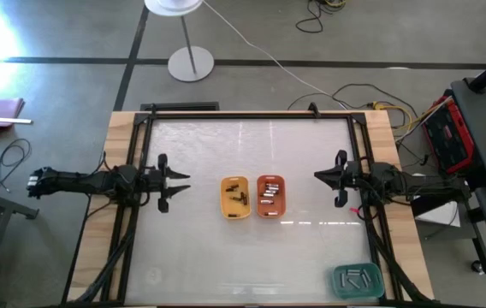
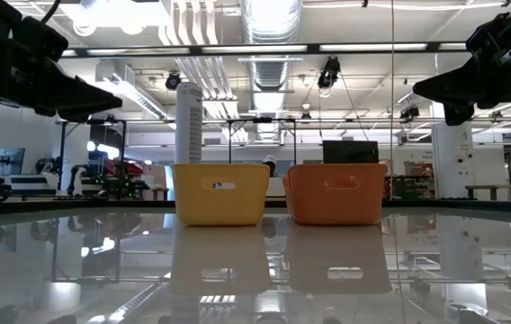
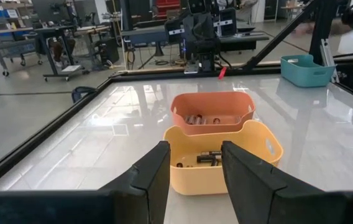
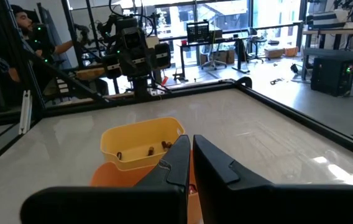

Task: Sort batteries
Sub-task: Return to Home Position

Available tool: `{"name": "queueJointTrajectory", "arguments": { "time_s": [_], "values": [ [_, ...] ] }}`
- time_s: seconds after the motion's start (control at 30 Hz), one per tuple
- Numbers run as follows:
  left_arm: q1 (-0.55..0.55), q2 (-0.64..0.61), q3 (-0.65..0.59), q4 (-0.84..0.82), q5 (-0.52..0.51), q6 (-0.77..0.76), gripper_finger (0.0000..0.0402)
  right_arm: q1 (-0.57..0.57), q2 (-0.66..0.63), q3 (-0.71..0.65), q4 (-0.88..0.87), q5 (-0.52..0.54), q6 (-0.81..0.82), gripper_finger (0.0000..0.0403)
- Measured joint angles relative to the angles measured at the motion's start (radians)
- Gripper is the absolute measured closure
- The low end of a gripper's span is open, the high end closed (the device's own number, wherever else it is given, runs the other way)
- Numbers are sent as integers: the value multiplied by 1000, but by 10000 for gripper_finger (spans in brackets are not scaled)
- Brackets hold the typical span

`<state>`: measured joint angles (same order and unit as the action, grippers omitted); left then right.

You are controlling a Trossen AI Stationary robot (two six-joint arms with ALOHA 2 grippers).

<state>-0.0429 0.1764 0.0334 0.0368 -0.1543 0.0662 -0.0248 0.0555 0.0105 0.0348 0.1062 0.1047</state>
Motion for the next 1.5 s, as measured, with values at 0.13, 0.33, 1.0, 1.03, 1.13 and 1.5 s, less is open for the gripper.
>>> {"name": "queueJointTrajectory", "arguments": {
  "time_s": [0.13, 0.33, 1.0, 1.03, 1.13, 1.5],
  "values": [
    [0, 9, 0, 0, 0, 0, 274, 0, 0, 0, 0, 0, 0, 390],
    [0, 19, 1, 0, 0, 0, 274, 0, 0, 0, 0, 0, 0, 390],
    [0, 29, 1, 0, 0, 0, 274, 0, 0, 0, 0, 0, 0, 390],
    [0, 29, 1, 0, 0, 0, 274, 0, 0, 0, 0, 0, 0, 390],
    [0, 29, 1, 0, 0, 0, 274, 0, 0, 0, 0, 0, 0, 390],
    [0, 29, 1, 0, 0, 0, 274, 0, 0, 0, 0, 0, 0, 390]
  ]
}}
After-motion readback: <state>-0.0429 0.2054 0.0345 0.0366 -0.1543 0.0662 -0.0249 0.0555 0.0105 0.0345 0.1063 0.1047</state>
